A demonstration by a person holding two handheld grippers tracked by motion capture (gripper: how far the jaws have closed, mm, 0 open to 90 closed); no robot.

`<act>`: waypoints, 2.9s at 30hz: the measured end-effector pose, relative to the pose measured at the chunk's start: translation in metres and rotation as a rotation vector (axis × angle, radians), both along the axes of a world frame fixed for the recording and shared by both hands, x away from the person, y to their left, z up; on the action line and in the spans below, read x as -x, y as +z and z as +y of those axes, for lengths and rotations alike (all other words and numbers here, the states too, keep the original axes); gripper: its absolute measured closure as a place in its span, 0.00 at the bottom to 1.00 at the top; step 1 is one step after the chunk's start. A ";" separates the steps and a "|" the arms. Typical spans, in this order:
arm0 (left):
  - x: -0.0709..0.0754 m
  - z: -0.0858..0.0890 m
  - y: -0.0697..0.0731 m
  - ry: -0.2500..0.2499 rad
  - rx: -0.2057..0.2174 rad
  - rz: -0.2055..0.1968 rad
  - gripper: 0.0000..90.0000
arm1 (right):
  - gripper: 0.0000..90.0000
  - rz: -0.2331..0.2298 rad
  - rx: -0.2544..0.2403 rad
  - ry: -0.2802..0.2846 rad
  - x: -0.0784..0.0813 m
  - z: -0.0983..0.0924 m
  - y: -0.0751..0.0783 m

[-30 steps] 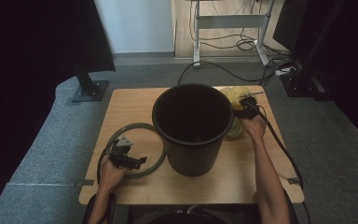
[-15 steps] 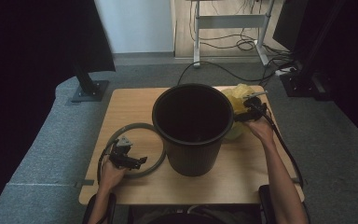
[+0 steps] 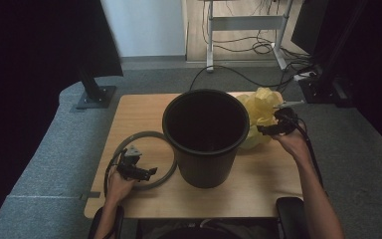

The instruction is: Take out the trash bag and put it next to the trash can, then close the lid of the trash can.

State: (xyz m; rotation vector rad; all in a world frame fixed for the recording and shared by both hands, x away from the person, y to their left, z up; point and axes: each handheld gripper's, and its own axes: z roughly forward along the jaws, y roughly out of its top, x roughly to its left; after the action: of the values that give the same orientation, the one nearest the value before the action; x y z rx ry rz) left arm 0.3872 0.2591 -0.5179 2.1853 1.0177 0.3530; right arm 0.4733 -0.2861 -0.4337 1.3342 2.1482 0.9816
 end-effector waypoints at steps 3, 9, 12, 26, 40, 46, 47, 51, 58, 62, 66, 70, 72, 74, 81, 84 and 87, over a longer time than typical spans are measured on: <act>0.000 0.001 0.000 0.005 0.000 -0.001 0.00 | 0.00 -0.008 -0.006 0.008 0.009 -0.004 0.003; 0.000 0.003 0.000 0.027 -0.006 -0.005 0.00 | 0.00 -0.027 -0.025 0.022 0.029 -0.011 0.005; 0.000 0.004 0.000 0.034 -0.007 -0.005 0.00 | 0.00 -0.031 -0.024 0.026 0.039 -0.015 0.004; -0.001 0.008 -0.002 0.058 -0.023 0.003 0.00 | 0.00 -0.008 0.016 0.012 0.068 -0.020 -0.035; -0.001 0.011 -0.004 0.070 -0.023 0.009 0.00 | 0.00 0.028 0.050 -0.021 0.076 -0.021 -0.106; -0.002 0.012 -0.006 0.073 -0.031 0.014 0.00 | 0.00 0.047 0.022 -0.037 0.079 -0.023 -0.124; -0.002 0.012 -0.007 0.073 -0.030 0.017 0.00 | 0.00 0.047 0.025 -0.045 0.080 -0.023 -0.124; -0.003 0.014 -0.007 0.078 -0.029 0.021 0.00 | 0.00 0.046 0.025 -0.048 0.081 -0.023 -0.124; -0.007 0.024 -0.001 0.109 -0.019 0.002 0.00 | 0.00 0.046 0.025 -0.047 0.081 -0.023 -0.124; -0.010 0.036 0.004 0.151 -0.033 -0.019 0.00 | 0.00 0.047 0.026 -0.044 0.081 -0.023 -0.124; -0.012 0.053 0.009 0.213 -0.034 -0.037 0.00 | 0.00 0.046 0.026 -0.039 0.081 -0.023 -0.124; -0.016 0.070 0.007 0.268 -0.028 -0.030 0.00 | 0.00 0.046 0.027 -0.035 0.081 -0.023 -0.124; -0.018 0.077 0.004 0.294 -0.039 -0.022 0.00 | 0.00 0.046 0.027 -0.034 0.081 -0.023 -0.124; -0.021 0.083 0.001 0.315 -0.052 -0.013 0.00 | 0.00 0.045 0.026 -0.032 0.081 -0.022 -0.124; -0.028 0.098 -0.011 0.378 -0.052 0.016 0.00 | 0.00 0.045 0.027 -0.016 0.082 -0.022 -0.124; -0.031 0.095 -0.016 0.359 -0.056 0.023 0.00 | 0.00 0.045 0.027 -0.008 0.082 -0.022 -0.124; -0.034 0.089 -0.020 0.342 -0.079 0.035 0.00 | 0.00 0.045 0.027 -0.006 0.082 -0.022 -0.124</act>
State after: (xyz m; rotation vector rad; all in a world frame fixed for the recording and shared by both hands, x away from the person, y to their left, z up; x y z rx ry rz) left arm 0.4215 0.3477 -0.5377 2.0886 1.4232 0.5188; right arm 0.3912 -0.3077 -0.5575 1.3614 2.1809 0.9255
